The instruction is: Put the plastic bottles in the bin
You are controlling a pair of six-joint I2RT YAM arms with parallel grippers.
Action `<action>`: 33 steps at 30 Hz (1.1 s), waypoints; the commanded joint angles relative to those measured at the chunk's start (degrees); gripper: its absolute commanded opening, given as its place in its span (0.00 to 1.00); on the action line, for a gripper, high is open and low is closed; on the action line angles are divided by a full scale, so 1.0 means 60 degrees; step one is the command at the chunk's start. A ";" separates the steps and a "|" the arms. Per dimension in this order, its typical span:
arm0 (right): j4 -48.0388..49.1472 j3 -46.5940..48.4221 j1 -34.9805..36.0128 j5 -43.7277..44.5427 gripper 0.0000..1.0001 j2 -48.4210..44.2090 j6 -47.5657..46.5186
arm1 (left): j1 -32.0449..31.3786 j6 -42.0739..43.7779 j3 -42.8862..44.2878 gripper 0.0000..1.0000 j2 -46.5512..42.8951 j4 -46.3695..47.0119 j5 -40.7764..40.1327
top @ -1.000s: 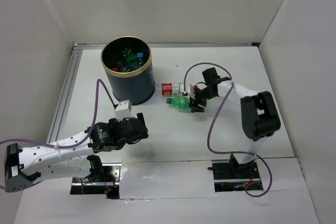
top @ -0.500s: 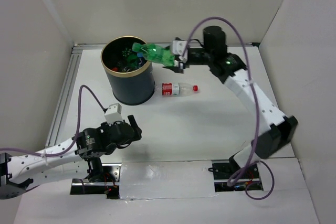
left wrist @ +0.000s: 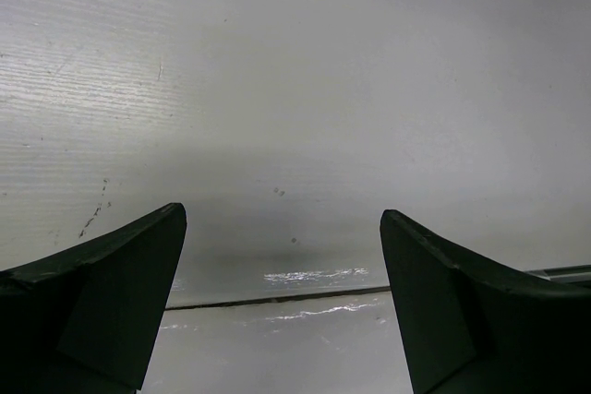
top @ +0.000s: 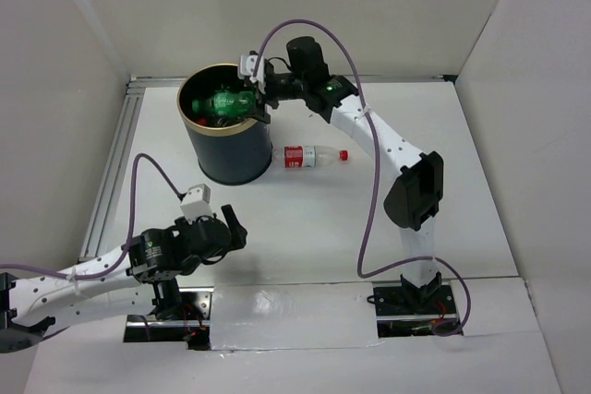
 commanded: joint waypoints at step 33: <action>-0.2542 -0.3905 -0.2527 0.0916 0.93 0.1436 -0.3634 | -0.0059 -0.0045 -0.0251 0.99 0.0583 0.0594 -0.0079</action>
